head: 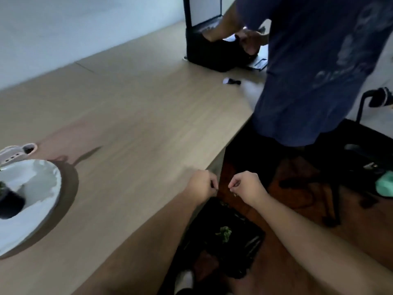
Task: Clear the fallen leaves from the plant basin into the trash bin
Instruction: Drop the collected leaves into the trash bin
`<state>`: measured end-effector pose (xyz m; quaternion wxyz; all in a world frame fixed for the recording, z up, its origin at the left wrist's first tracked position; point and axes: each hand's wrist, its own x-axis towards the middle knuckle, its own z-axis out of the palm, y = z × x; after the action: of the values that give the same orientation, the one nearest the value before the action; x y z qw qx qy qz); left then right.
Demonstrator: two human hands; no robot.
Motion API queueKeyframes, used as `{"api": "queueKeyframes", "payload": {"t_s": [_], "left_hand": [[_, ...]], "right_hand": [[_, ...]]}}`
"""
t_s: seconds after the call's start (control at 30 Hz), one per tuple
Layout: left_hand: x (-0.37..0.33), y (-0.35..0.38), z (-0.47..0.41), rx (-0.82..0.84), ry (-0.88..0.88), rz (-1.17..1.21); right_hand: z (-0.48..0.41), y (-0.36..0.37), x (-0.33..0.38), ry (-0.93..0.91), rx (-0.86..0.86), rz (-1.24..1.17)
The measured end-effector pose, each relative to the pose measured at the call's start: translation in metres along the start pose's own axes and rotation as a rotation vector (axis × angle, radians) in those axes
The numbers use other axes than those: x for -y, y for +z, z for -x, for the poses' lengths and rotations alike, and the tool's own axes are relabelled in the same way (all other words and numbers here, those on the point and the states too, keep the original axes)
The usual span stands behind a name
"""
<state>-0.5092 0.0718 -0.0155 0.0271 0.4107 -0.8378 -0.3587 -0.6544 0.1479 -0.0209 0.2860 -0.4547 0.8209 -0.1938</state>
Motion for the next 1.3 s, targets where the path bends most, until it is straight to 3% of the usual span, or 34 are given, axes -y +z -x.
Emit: {"api": "queueKeyframes", "payload": {"t_s": [0.33, 0.53, 0.77, 1.03, 1.13, 1.3], "left_hand": [[0.067, 0.133, -0.059, 0.287, -0.023, -0.116], [0.091, 0.162, -0.077, 0.378, -0.055, -0.077], [0.090, 0.160, -0.076, 0.525, -0.058, -0.268], [0.033, 0.090, -0.071, 0.357, -0.002, -0.286], [0.017, 0.059, -0.060, 0.224, 0.038, -0.275], [0.016, -0.012, -0.019, -0.043, -0.047, -0.266]], "right_hand": [[-0.010, 0.075, -0.135, 0.322, 0.202, -0.022], [-0.022, 0.109, -0.156, 0.380, 0.204, -0.044], [-0.014, 0.102, -0.167, 0.449, 0.215, -0.010], [-0.016, 0.028, -0.106, 0.246, 0.175, -0.048], [-0.017, 0.002, -0.076, 0.124, 0.099, -0.039], [-0.021, -0.019, -0.013, -0.035, 0.045, -0.036]]}}
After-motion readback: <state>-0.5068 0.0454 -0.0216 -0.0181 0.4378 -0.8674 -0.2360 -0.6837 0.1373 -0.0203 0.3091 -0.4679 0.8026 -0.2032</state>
